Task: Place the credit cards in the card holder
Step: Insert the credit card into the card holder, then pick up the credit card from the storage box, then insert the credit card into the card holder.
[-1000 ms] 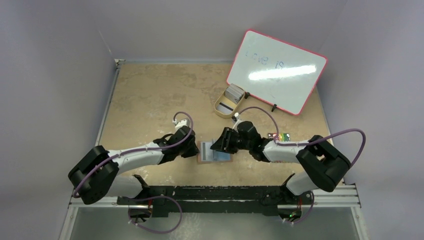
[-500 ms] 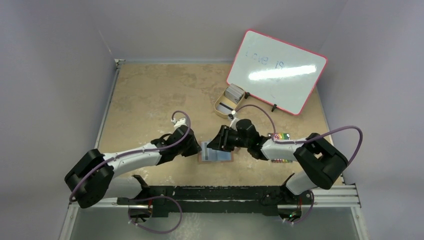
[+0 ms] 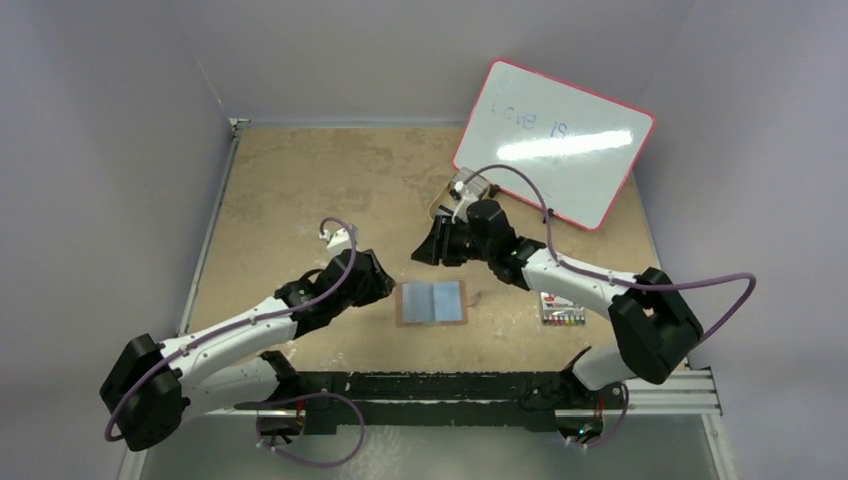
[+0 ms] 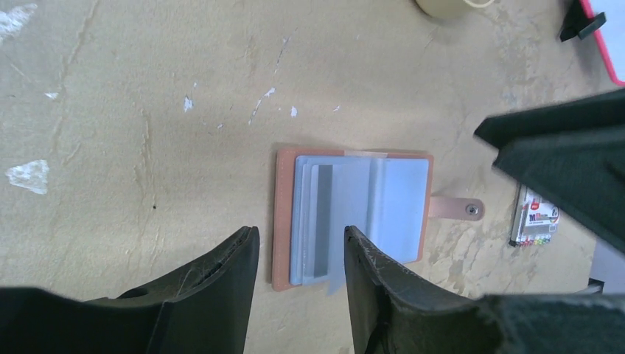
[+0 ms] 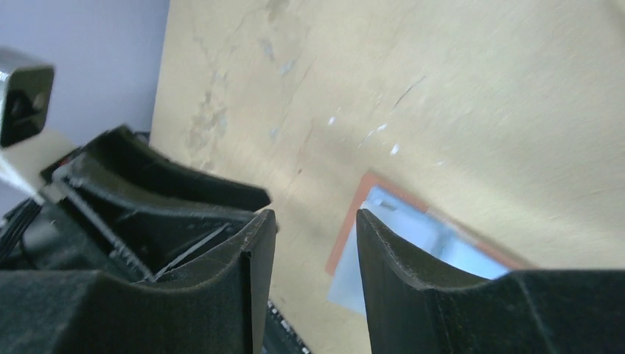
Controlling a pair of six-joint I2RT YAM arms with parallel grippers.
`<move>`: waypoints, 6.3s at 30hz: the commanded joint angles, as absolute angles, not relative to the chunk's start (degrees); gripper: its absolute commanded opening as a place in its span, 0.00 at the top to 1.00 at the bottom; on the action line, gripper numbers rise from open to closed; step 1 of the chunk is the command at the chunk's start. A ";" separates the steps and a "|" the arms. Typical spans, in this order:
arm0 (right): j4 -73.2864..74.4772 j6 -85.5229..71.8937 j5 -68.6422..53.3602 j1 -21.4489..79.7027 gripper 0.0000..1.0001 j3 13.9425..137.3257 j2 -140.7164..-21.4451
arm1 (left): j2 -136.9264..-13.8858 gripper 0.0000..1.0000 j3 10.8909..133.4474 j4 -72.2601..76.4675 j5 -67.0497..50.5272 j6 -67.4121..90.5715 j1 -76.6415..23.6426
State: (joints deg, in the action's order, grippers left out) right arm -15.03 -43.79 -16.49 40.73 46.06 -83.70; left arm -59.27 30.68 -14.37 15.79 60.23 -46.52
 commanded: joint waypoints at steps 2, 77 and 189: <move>-4.18 -28.79 -6.88 35.27 0.52 56.04 -85.41 | -55.76 0.54 35.10 -15.81 18.63 56.47 -46.49; 6.55 18.54 28.37 30.42 0.90 89.62 -112.17 | -46.14 0.36 42.13 -25.49 17.66 44.86 -46.56; -40.24 -61.68 -18.71 40.09 0.95 18.33 -85.47 | -74.13 1.00 22.91 5.69 4.56 63.39 -46.75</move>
State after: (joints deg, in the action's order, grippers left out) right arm -35.51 -59.72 -16.53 39.38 19.09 -83.37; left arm -73.91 23.92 3.22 5.50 62.04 -46.52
